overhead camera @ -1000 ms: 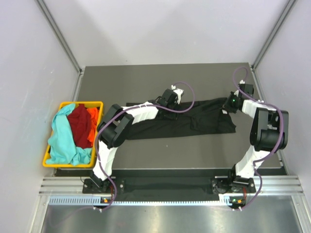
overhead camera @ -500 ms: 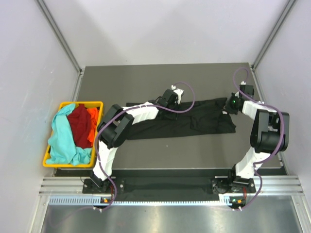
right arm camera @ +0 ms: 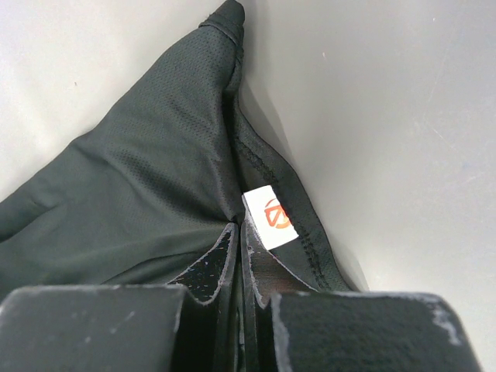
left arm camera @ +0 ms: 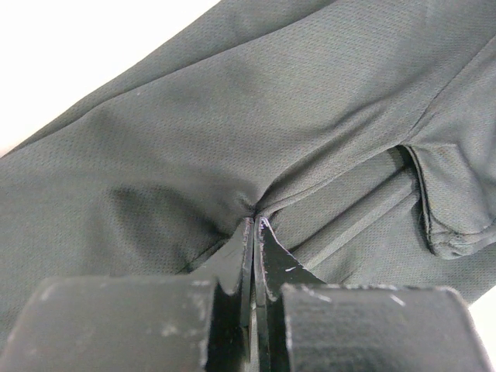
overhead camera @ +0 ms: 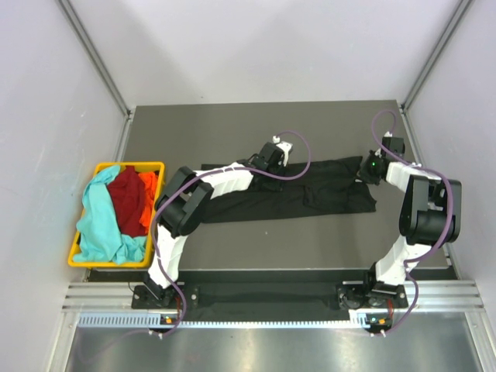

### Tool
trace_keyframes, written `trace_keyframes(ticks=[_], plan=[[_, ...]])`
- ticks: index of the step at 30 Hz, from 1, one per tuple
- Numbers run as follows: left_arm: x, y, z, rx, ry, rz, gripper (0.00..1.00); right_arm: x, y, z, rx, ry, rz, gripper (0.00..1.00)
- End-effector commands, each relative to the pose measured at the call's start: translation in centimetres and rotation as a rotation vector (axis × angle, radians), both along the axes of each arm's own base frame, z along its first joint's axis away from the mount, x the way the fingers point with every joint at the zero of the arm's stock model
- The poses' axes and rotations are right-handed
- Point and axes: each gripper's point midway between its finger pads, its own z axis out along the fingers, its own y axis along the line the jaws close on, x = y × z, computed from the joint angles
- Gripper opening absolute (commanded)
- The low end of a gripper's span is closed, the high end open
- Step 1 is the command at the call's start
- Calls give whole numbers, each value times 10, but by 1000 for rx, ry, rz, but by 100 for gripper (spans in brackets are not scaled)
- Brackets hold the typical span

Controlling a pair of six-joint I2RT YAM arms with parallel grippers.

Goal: Fold and stack the t-shirts
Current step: Fold the tshirt

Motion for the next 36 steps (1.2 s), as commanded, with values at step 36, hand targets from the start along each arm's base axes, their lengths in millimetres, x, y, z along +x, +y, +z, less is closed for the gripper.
trace_keyframes(ticks=[36], plan=[[-22, 115, 96, 146, 63, 304, 31, -18, 2, 63, 16, -26, -21, 22]])
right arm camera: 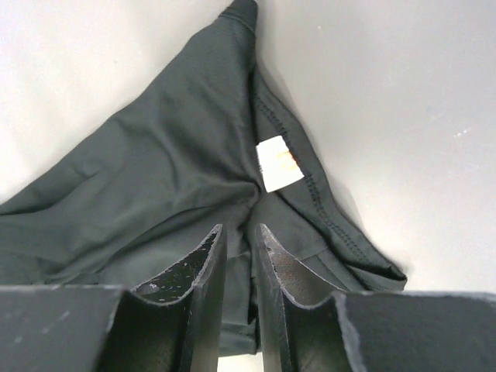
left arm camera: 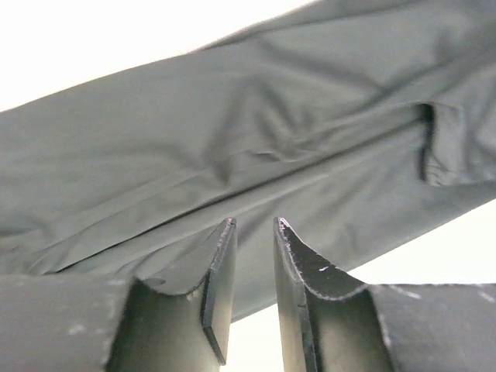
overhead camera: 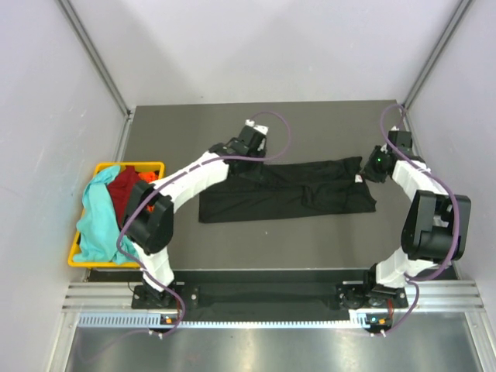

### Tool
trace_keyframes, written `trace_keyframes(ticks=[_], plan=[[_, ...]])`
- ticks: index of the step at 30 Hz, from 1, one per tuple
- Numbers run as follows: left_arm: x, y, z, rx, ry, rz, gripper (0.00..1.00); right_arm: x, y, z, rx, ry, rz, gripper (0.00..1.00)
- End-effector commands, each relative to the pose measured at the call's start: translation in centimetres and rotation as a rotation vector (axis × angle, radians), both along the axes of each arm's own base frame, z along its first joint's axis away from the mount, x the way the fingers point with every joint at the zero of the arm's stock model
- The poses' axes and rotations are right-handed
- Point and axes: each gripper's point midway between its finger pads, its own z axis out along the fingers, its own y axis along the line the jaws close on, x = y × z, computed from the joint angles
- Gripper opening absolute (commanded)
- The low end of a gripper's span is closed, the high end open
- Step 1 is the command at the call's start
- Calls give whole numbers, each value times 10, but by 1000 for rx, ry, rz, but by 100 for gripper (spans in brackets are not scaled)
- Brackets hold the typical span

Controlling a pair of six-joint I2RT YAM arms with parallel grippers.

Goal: Fold and stack the t-shirts
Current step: Fold the tshirt

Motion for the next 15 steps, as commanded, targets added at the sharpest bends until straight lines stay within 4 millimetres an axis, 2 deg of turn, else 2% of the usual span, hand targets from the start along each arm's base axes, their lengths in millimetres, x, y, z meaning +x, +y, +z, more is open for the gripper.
trace_keyframes(ticks=[1, 3, 4, 5, 8, 10, 15], plan=[[-2, 66, 0, 40, 86, 158, 31, -1, 5, 16, 26, -37, 3, 22], [-2, 85, -4, 0, 121, 200, 31, -5, 10, 13, 41, -37, 7, 21], [-3, 105, -7, -28, 149, 235, 31, -9, 14, 9, 45, -28, 16, 21], [-2, 114, -9, -33, 152, 258, 31, -11, 15, 8, 48, -24, 17, 20], [0, 151, -19, 5, 165, 339, 32, -20, 18, -1, 50, -6, 15, 20], [1, 166, -29, 17, 188, 372, 32, -24, 17, -7, 49, 2, 12, 20], [9, 176, -48, 24, 212, 405, 36, -29, 23, -13, 78, 5, 15, 20]])
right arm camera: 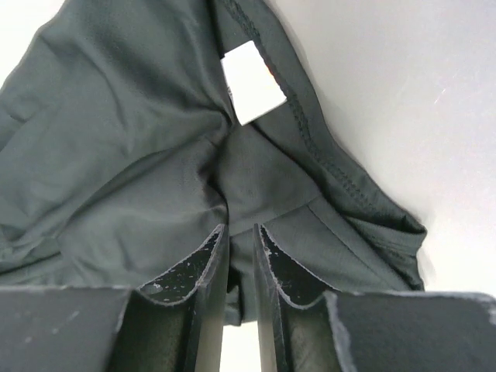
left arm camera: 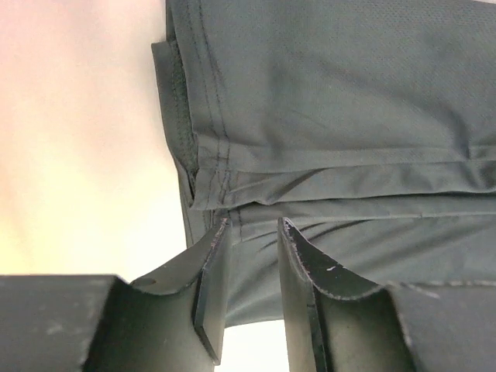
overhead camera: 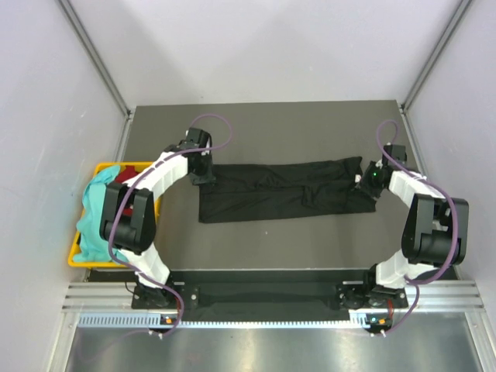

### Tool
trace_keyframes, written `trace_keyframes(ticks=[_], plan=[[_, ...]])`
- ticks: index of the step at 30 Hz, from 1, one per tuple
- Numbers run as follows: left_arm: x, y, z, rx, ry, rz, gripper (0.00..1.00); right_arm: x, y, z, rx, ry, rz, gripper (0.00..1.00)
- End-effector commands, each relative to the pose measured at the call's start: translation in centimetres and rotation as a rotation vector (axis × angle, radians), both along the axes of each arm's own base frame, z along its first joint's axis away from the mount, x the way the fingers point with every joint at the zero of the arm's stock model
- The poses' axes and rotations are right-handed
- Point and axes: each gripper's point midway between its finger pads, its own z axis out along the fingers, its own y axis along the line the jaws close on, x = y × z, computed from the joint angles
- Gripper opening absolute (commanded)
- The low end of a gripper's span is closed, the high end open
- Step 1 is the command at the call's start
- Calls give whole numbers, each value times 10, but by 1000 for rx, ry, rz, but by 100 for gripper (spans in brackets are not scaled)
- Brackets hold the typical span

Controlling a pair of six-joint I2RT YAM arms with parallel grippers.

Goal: Fold and stack the t-shirts
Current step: Fold the tshirt

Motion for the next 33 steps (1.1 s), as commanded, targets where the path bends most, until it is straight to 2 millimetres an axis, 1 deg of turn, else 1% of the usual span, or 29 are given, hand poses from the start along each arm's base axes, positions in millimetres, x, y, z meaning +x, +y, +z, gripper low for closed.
trace_keyframes(ticks=[1, 6, 7, 10, 12, 13, 15, 16, 17, 19, 21, 23, 24, 26, 27, 29, 31, 33], plan=[[9, 1, -6, -14, 0, 13, 36, 9, 4, 15, 12, -79, 1, 20], [13, 2, -24, -11, 38, 43, 36, 6, 2, 5, -2, -60, -1, 20], [14, 5, -29, 5, 49, 53, 36, 5, 2, 2, 3, -52, -2, 20], [16, 12, -38, 47, 58, 79, 35, 4, 1, -5, 0, -36, -8, 21], [15, 13, -47, 59, 77, 81, 33, 4, -1, -9, -11, -25, -17, 21], [18, 14, -48, 69, 77, 86, 30, 4, -2, -11, -18, -20, -18, 21], [17, 19, -51, 94, 92, 95, 22, 2, -5, -15, -33, -8, -32, 21], [19, 22, -51, 115, 87, 105, 20, 0, -7, -18, -38, 2, -35, 21], [21, 24, -50, 123, 81, 113, 18, -1, -8, -20, -42, 8, -40, 21], [26, 27, -41, 135, 57, 121, 18, -3, -11, -25, -50, 24, -50, 21], [29, 24, -30, 121, 39, 113, 25, -5, -13, -29, -55, 36, -55, 21], [31, 15, -17, 78, 25, 84, 29, -4, -12, -29, -54, 28, -53, 21], [30, 13, -6, 68, 3, 66, 32, -3, -13, -29, -54, 25, -56, 21], [24, 11, 0, 57, 2, 46, 34, -4, -12, -29, -55, 24, -56, 21], [21, 8, 9, 37, -14, 30, 35, -4, -12, -29, -52, 24, -57, 21], [5, 7, 5, 16, 11, 9, 36, -4, -12, -26, -52, 16, -56, 21], [-4, 5, 3, 3, 25, -2, 36, -3, -12, -24, -50, 13, -55, 21], [-13, 6, -4, -1, 43, -5, 36, -1, -11, -21, -48, 3, -55, 22]])
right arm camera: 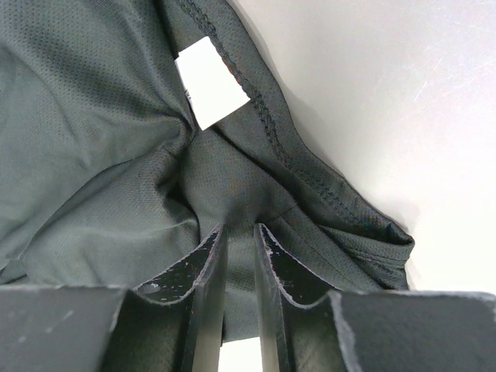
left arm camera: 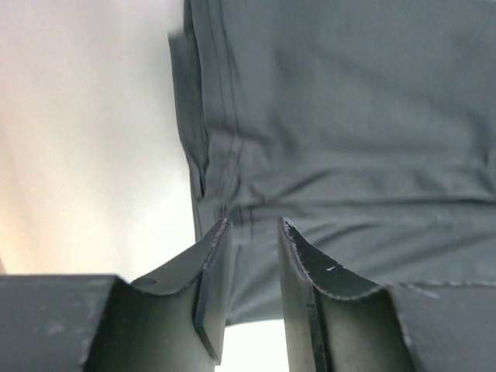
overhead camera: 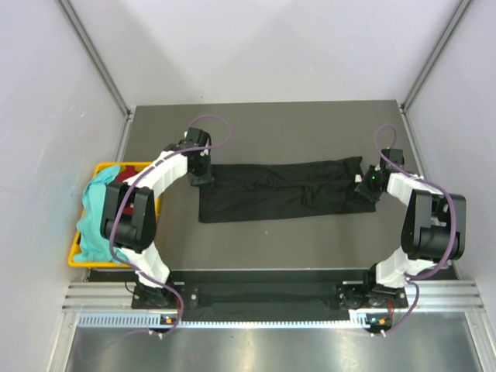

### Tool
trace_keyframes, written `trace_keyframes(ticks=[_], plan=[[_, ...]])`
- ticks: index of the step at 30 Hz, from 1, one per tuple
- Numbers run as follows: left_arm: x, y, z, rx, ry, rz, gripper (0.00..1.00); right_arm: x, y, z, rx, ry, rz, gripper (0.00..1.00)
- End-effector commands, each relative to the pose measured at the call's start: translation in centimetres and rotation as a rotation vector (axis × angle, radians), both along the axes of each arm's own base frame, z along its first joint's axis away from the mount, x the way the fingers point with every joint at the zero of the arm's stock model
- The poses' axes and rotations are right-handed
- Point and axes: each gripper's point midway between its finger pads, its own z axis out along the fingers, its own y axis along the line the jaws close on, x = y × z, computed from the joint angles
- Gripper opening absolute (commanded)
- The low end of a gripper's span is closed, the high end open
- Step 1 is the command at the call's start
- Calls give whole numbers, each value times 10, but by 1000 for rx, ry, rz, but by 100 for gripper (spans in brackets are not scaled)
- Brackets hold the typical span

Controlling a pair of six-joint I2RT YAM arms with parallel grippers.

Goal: Fold and stack the t-shirts
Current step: Fold the tshirt

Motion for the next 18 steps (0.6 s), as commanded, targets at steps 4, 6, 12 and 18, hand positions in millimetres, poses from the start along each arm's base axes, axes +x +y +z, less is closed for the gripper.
trace_keyframes(ticks=[4, 6, 12, 18], plan=[[-26, 1, -12, -15, 50, -45, 36, 8, -5, 6, -21, -41, -18, 22], [-28, -1, -22, -16, 76, -63, 36, 9, -5, 7, -22, -42, -16, 23], [-27, -7, -38, -31, 125, -79, 36, 13, -9, 11, -38, -52, -23, 24], [-22, 0, -40, 11, 127, -56, 10, 31, -14, 32, -53, -94, -24, 18]])
